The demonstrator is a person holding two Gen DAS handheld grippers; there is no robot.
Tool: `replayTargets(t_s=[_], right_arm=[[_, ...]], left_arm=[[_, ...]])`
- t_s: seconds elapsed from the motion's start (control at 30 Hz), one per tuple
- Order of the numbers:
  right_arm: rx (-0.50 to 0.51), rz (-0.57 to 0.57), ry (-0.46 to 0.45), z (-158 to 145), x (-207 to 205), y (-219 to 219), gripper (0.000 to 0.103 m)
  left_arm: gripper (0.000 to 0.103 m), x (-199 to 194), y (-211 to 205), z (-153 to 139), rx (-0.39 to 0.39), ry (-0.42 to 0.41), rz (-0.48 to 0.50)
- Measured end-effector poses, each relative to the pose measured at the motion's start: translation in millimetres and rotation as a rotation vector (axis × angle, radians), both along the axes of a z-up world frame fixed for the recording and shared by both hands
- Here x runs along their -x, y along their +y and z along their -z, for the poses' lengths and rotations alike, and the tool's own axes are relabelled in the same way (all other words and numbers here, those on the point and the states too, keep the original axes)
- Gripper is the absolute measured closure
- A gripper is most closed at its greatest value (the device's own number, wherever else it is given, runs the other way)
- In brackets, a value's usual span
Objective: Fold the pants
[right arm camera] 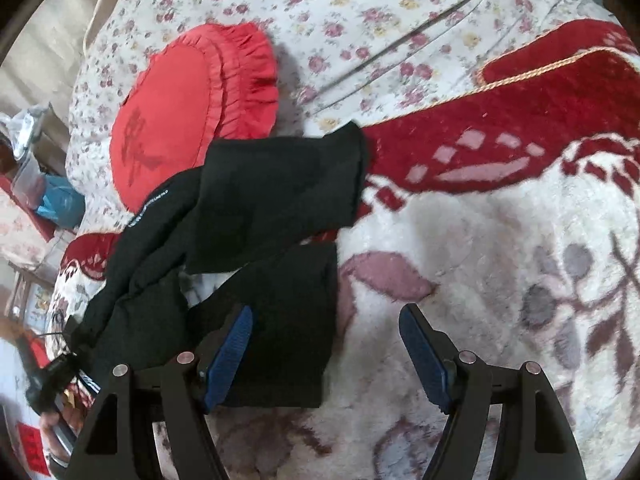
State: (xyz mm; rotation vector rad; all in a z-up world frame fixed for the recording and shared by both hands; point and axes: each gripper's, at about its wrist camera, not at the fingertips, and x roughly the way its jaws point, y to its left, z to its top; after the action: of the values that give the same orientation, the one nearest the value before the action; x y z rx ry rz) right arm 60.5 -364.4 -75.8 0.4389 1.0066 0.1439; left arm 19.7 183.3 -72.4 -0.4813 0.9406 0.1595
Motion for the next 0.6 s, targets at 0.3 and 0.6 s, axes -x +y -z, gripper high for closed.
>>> replayTargets(t_s=[0.3,0.6], right_arm=[[0.162,-0.076,0.001,13,6,38,0.031],[0.257,-0.102,-0.125,-36,42,18,0.089]], left_arm=[[0.09,1,-13,4,-0.027,0.018,-0.026],[0.089,9,-20,0,0.005,0.033,-0.009]])
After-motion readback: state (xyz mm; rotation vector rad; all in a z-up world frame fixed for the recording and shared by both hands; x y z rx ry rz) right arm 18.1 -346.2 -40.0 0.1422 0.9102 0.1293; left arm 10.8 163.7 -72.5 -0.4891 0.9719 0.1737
